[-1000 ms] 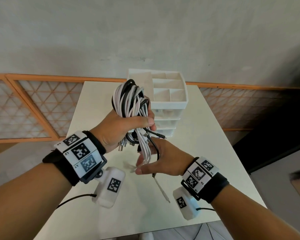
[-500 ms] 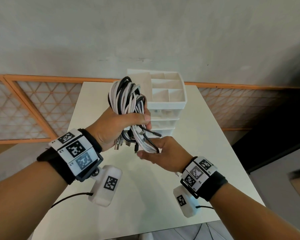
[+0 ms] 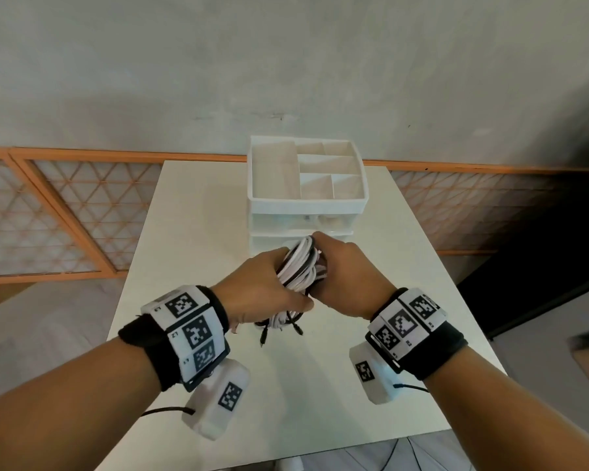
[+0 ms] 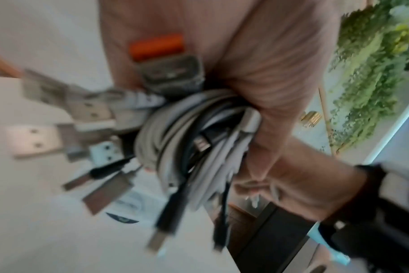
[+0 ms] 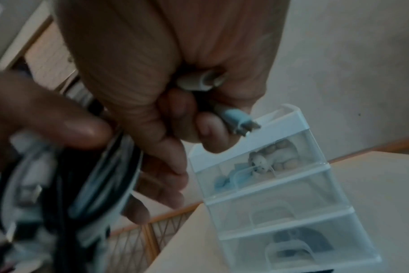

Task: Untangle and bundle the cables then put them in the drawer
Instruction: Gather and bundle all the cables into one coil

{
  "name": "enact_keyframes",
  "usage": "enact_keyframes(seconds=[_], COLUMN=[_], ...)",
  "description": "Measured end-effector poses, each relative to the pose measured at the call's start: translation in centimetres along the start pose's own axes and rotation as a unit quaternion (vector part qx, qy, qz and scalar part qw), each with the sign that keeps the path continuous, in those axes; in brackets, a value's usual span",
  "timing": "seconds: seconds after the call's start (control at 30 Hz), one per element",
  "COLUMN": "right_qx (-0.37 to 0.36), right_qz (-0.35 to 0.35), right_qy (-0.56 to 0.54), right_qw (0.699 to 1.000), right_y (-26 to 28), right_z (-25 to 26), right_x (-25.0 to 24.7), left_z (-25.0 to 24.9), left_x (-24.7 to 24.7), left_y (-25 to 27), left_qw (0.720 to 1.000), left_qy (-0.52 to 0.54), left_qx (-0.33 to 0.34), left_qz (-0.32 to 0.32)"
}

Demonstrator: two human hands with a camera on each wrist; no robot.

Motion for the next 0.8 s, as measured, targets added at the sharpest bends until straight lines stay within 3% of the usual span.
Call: enact_keyframes(seconds=[0.17, 0.4, 0.57, 0.7, 0.8], right_qx=[0.043, 0.015, 0.044, 0.096, 0.12], right_qz=[0.018, -0.003, -0.011, 0.023, 0.041], right_qy=[-0.106, -0.147, -0.251, -0.201, -0.285], right_qw=[0.993, 0.989, 0.967, 0.975, 0.95], right_y=[0.1, -0.7, -0.5, 0.4, 1.2], right_z=[0.7, 1.4, 0.7, -0.6, -0.6], right_x=[-1.0, -1.4, -1.2, -2.3, -2.1], left_z=[0.6, -1.3, -0.5, 0.7, 1.3], left_x=[-0.6, -0.8, -1.1, -2.2, -2.3], left_y=[0.0, 0.1, -0.1, -0.1, -0.1], left_qw=[0.994, 0.994, 0.991, 0.98, 0.976], left_qy=[0.044, 0.089, 0.085, 0.118, 0.126], left_qx=[-0.005, 0.052, 0.026, -0.015, -0.025], left_qz=[-0.105, -0.04, -0.101, -0.16, -0.175])
Point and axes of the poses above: each hand's wrist, its own y-axis away from the middle knuckle, its own x-axis out of the palm, z = x × y, the point moved 5 cm from there along -y, towards the middle knuckle, and after that the axes turned 12 degrees about -y, right-handed, at the moved point
